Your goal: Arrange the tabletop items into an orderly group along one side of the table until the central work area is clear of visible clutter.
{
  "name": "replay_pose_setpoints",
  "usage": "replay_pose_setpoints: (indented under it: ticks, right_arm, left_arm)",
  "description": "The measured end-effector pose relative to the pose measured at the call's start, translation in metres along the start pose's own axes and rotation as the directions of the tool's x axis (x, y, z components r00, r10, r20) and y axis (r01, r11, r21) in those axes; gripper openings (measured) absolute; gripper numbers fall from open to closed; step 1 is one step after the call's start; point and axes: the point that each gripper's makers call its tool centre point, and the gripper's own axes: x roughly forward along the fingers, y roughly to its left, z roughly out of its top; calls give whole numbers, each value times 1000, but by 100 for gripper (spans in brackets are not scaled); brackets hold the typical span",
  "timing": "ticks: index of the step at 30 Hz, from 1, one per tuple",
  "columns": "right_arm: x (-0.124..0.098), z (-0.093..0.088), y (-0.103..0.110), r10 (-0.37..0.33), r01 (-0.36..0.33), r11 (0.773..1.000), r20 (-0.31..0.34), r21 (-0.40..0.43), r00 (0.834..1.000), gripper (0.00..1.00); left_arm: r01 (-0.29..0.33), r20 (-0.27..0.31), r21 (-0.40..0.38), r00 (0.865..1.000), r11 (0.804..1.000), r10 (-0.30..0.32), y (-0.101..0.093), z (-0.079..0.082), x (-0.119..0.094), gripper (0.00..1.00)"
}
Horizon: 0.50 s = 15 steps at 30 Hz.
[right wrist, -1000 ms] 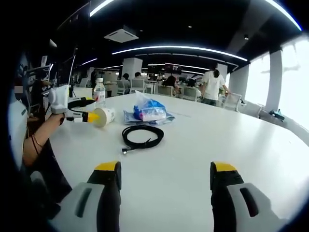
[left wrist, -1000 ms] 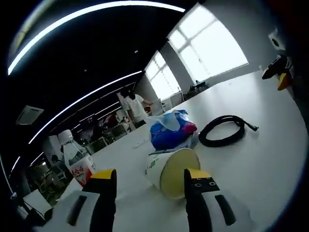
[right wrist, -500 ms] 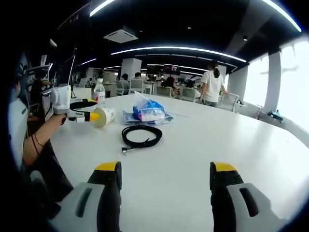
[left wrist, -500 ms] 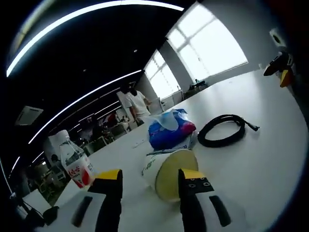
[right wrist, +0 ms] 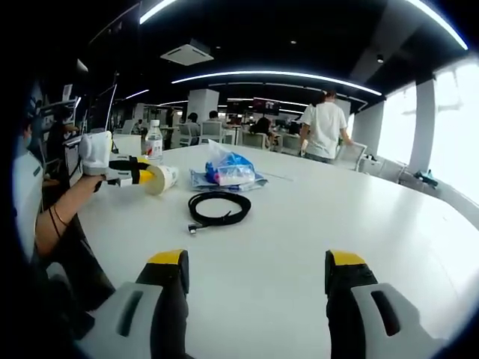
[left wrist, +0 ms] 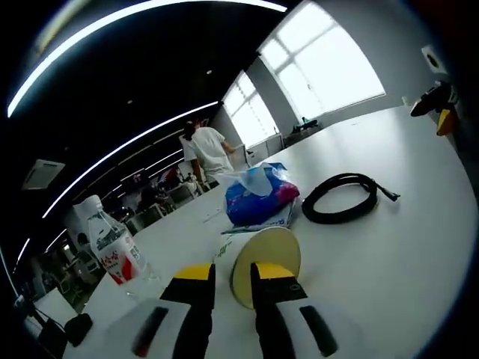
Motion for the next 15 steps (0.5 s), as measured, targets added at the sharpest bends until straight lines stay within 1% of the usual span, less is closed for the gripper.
replay_pose_setpoints:
  ticks: [2,3,6,8,10,11,13,15]
  right_arm:
    - [-1,1,-1,-3,3,1000,2,-1,1000,71]
    - [-1,1,-1,-4,4,1000,4,-1,1000,71]
    - [-1,1,-2,-3,3,1000,4,-4,1000,71]
    - [-1,1,-1,-1,1,1000,3,-4,1000,71]
    - [0,0,-1,1,-1,1000,2,-3,1000,71]
    - [0,0,-1,-1,1,1000,0,0,1000,71]
    - [0,-1,-2,-2,3,1000,-1,2,1000,72]
    - [0,-1,-3,-2,2,1000,0,5,1000,72]
  left_arm:
    - [4,-6,-7,1000,1000,-4,-1,-1,0,14]
    - [-5,-5,-14,1000,1000,5,0,0,0,13]
    - [-21,-15,-5,1000,1000,21,2,-2,-1,9]
    - [-19,-23,-6,1000,1000,19,2,-3,-1,5]
    - [-4,-16,-36,1000,999,3,0,-2,-1,3]
    - [-5,-26,-70,1000,998,3,0,-3,-1,1]
    - [0,-34,-65,999,998,-2,1,-3,-1,1]
    - [-10,-45,-53,999,999,8,3,-4,-1,1]
